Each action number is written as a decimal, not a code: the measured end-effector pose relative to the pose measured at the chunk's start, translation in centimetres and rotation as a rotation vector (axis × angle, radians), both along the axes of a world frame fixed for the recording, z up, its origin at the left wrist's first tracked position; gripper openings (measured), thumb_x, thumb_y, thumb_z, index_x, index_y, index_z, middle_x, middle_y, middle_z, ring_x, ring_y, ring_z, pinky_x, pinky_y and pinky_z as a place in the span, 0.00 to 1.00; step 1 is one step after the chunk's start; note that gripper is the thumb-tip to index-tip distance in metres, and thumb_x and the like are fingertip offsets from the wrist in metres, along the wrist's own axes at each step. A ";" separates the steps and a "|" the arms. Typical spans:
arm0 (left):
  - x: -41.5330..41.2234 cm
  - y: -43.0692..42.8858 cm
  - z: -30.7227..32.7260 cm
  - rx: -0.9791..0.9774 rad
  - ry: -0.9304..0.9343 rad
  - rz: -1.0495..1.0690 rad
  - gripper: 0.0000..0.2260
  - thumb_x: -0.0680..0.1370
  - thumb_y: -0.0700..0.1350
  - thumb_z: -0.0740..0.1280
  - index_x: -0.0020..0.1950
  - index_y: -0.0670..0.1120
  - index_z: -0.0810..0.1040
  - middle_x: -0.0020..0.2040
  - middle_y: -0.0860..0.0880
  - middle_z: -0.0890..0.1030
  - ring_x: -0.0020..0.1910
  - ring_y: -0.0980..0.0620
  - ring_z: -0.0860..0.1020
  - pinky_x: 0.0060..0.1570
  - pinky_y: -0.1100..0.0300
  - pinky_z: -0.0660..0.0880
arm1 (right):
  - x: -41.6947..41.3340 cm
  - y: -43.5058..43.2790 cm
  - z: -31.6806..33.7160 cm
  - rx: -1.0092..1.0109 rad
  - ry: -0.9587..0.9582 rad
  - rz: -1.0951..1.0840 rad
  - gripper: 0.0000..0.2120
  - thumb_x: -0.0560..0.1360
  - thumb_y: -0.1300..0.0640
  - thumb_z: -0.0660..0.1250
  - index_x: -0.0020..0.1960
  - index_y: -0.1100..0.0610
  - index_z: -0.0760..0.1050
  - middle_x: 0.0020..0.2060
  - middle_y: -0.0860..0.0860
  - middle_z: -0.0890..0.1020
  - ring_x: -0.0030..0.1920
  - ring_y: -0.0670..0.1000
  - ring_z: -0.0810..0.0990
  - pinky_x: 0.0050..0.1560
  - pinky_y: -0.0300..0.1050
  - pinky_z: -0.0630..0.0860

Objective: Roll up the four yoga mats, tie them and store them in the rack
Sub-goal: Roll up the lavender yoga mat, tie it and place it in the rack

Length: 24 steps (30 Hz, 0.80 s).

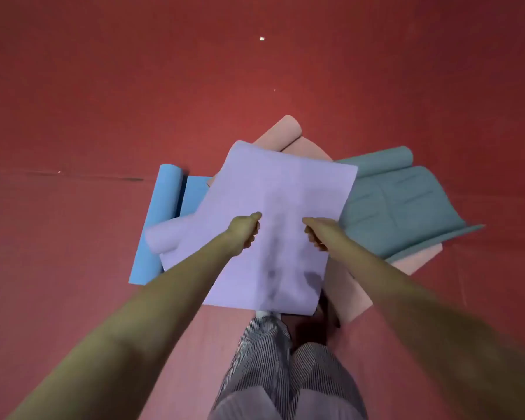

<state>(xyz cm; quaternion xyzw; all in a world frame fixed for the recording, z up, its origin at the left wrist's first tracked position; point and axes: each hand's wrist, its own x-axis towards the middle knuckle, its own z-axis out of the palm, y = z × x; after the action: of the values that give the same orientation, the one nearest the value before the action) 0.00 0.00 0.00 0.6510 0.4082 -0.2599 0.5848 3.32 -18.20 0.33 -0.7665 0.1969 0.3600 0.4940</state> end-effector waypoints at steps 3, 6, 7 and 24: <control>1.4 2.8 -3.3 0.037 0.052 0.070 0.16 0.81 0.46 0.59 0.33 0.44 0.67 0.32 0.49 0.67 0.29 0.51 0.61 0.29 0.61 0.58 | 2.0 3.1 -2.9 -0.026 0.061 0.091 0.14 0.78 0.54 0.61 0.34 0.56 0.70 0.28 0.51 0.73 0.27 0.48 0.69 0.27 0.38 0.62; 1.7 5.4 -6.8 0.032 0.092 0.076 0.16 0.81 0.47 0.59 0.34 0.44 0.70 0.33 0.49 0.69 0.29 0.52 0.64 0.31 0.62 0.61 | 3.7 6.7 -5.9 -0.015 0.093 0.184 0.13 0.78 0.54 0.61 0.35 0.56 0.70 0.29 0.52 0.74 0.27 0.48 0.70 0.28 0.38 0.63; 1.9 6.2 -7.9 0.039 0.093 0.073 0.15 0.81 0.47 0.59 0.35 0.44 0.70 0.34 0.49 0.71 0.30 0.52 0.65 0.31 0.62 0.62 | 4.4 7.8 -6.9 -0.022 0.090 0.214 0.13 0.78 0.54 0.61 0.36 0.56 0.70 0.30 0.51 0.74 0.28 0.48 0.70 0.29 0.39 0.63; -0.4 27.9 -33.3 0.353 0.177 -0.011 0.22 0.79 0.50 0.63 0.69 0.40 0.66 0.64 0.44 0.72 0.63 0.42 0.71 0.58 0.53 0.71 | 3.9 32.1 -27.9 0.004 0.187 0.482 0.09 0.78 0.54 0.61 0.42 0.57 0.72 0.34 0.51 0.74 0.31 0.48 0.71 0.33 0.39 0.65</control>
<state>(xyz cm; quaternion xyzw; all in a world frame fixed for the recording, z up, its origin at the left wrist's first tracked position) -0.43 27.85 -33.32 0.7204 0.4937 -0.2435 0.4219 7.18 13.95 -27.53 -0.7538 0.0526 0.5369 0.3752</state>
